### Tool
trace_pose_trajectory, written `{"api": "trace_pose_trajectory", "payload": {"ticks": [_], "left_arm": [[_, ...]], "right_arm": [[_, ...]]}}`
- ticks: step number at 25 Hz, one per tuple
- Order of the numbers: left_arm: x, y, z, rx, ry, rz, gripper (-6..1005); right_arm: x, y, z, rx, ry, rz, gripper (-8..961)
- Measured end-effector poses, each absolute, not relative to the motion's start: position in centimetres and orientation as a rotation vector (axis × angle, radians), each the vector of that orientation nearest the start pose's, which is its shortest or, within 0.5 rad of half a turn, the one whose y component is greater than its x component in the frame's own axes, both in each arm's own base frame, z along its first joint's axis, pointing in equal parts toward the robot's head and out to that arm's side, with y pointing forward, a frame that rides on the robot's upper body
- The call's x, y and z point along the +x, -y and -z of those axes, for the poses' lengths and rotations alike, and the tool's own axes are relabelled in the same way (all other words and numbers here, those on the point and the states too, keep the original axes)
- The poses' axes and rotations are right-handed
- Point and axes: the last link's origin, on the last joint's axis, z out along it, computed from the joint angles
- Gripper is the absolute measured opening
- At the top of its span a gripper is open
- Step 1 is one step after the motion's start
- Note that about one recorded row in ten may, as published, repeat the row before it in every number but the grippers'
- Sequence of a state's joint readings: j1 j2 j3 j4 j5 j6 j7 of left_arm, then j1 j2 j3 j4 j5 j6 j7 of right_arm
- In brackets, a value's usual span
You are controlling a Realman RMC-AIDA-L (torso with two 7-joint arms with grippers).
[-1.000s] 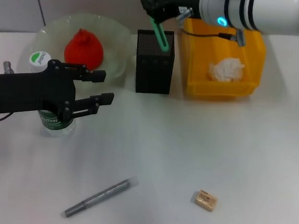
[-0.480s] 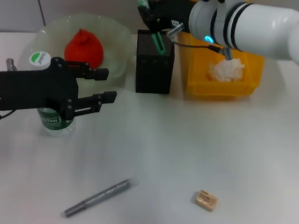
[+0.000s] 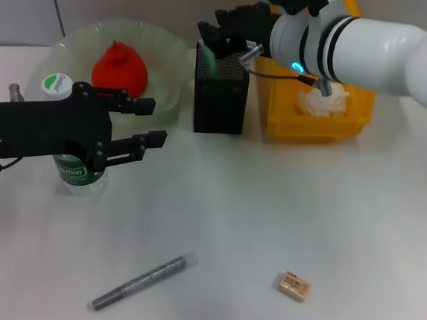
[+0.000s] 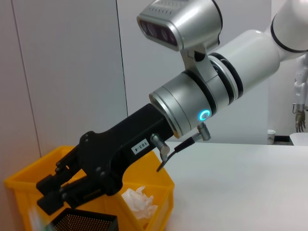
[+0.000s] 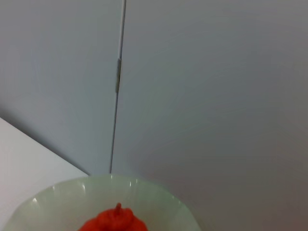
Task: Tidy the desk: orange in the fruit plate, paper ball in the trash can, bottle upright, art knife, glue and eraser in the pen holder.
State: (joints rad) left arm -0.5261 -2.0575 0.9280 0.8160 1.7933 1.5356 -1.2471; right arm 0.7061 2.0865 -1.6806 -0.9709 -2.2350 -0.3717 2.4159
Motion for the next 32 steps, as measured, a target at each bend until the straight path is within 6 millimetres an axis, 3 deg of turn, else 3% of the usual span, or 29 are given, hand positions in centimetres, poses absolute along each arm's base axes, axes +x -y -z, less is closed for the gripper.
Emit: {"api": "trace_pose_trajectory", "payload": {"ticks": [9,13,14,18,21,22,23,24,25,27,32], "left_arm": [[-21.7,-34.8,-1.3,-2.761,0.123,0.691,477],[-21.7,-34.8,-1.4,-2.755,0.131,0.695,476],[-21.7,-34.8,-1.4,-2.754,0.133,0.696,476],[-21.6,-34.9,-1.5,-2.752,0.131,0.696,476],[-21.6,-34.9,-1.5,-2.750,0.129,0.694,476],[-21.6,-35.0,-1.6,-2.749,0.129,0.692,476],[-21.6,-35.0,-1.6,-2.749,0.129,0.692,476],[-21.6,-35.1,-1.6,-2.749,0.125,0.690,476],[-21.6,-35.1,-1.6,-2.749,0.125,0.690,476],[-21.4,-35.2,-1.6,-2.749,0.118,0.685,476],[-21.2,-35.4,-1.6,-2.747,0.110,0.683,475]], "right_arm": [[11.4,-43.4,5.2,-2.286,-0.490,-0.332,338],[9.6,-41.5,3.5,-2.394,-0.510,-0.360,415],[9.0,-40.4,2.5,-2.481,-0.580,-0.333,443],[8.2,-39.1,1.2,-2.604,-0.683,-0.253,529],[7.8,-38.1,0.3,-2.702,-0.772,-0.127,526],[7.8,-37.7,0.2,-2.721,-0.814,0.027,525],[7.8,-37.7,0.2,-2.721,-0.814,0.027,524],[7.8,-37.4,0.4,-2.710,-0.833,0.191,524],[7.8,-37.4,0.4,-2.710,-0.833,0.191,524],[7.8,-36.9,1.1,-2.705,-0.842,0.382,524],[7.9,-36.1,2.2,-2.750,-0.885,0.575,525]]}}
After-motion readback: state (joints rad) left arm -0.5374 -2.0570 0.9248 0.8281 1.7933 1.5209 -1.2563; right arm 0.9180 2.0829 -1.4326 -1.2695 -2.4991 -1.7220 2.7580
